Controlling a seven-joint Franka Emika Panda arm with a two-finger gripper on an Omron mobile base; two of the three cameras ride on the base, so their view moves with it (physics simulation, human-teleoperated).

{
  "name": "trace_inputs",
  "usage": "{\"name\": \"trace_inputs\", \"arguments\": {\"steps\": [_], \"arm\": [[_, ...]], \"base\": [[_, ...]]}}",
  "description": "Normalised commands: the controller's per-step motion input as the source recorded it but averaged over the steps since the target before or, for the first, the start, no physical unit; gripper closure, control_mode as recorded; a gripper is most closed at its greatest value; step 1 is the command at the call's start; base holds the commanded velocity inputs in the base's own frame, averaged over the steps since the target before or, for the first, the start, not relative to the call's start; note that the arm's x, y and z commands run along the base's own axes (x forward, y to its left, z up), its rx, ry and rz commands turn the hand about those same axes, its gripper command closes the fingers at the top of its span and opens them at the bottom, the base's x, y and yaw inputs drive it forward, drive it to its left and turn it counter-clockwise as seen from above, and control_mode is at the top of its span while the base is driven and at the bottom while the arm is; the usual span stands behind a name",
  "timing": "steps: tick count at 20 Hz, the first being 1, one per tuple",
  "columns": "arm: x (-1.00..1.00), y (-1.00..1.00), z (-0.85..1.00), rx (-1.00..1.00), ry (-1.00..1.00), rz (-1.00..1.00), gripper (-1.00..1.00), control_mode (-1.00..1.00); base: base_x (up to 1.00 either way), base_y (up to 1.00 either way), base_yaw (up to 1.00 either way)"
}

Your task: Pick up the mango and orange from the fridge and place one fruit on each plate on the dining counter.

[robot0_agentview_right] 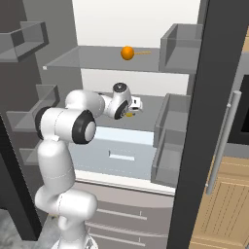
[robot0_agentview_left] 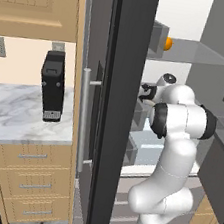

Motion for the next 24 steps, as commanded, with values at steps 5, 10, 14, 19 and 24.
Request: {"name": "trace_inputs", "arguments": {"steps": [5,10,14,19,24], "arm": [[-0.41,0.0,0.0,0.02,-0.09,0.0,1.0,-1.0],[-1.0,0.0,0.18,0.05,-0.28,0.0,1.0,-1.0],[-1.0,0.0,0.47,0.0,-0.08,0.0,1.0,-1.0],[-0.88,0.0,0.89,0.0,0.04,0.0,1.0,-1.0],[-0.93,0.0,0.92,0.0,0.12,-0.02,1.0,-1.0]], "base": [[0.0,0.0,0.0],[0.0,0.0,0.0],[0.0,0.0,0.0],[0.0,0.0,0.0],[0.0,0.0,0.0]]}}
